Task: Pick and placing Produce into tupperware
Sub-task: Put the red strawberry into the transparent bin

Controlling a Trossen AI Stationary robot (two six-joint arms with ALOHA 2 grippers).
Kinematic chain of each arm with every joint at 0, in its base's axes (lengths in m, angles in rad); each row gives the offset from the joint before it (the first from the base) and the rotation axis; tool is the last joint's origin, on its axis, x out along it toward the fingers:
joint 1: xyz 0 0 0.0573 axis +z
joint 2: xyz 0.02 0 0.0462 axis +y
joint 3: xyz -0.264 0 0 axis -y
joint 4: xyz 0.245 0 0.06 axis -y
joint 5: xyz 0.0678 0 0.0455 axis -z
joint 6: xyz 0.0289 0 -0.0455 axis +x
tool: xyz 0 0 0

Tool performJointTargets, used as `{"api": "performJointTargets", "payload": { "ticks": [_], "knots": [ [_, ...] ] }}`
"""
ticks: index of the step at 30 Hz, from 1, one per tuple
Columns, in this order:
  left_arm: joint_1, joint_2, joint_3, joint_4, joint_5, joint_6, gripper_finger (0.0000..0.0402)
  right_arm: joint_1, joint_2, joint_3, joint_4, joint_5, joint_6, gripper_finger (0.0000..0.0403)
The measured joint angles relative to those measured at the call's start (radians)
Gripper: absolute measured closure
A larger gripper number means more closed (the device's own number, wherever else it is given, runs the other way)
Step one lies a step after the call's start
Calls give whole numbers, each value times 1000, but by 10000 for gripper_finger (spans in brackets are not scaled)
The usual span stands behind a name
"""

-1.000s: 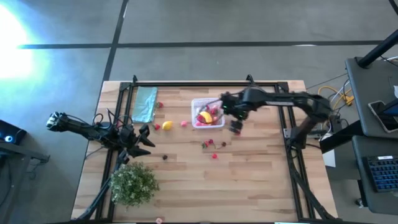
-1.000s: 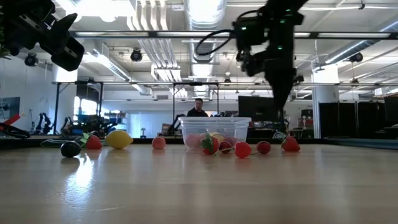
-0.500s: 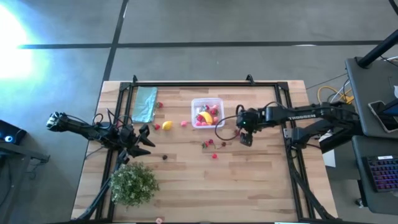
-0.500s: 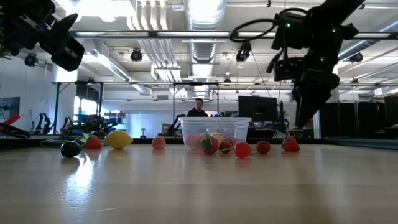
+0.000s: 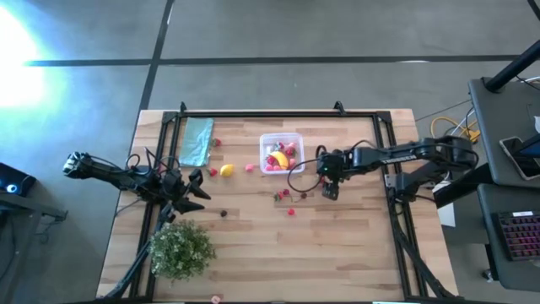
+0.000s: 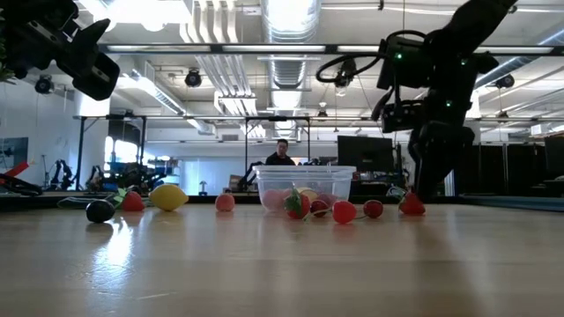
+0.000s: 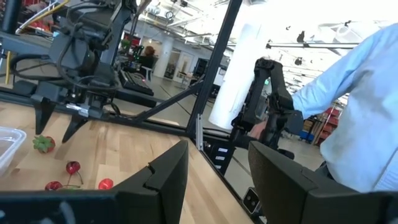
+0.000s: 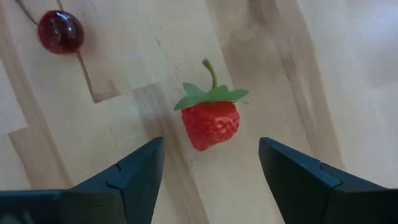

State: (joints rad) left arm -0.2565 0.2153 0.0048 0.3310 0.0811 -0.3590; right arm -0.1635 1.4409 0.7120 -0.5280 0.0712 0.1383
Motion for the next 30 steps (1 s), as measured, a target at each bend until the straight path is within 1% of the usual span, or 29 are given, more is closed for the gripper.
{"api": "performJointTargets", "payload": {
  "ticks": [7,17,25,30],
  "knots": [
    [0,0,0,-1,3,0,246,0,39,0,77,0,27,167],
    [0,0,0,0,3,0,246,0,53,0,79,5,49,193],
    [0,0,0,0,2,0,246,0,53,0,92,8,175,233],
    [0,0,0,0,-1,0,246,0,53,0,92,7,195,259]
  ]
}}
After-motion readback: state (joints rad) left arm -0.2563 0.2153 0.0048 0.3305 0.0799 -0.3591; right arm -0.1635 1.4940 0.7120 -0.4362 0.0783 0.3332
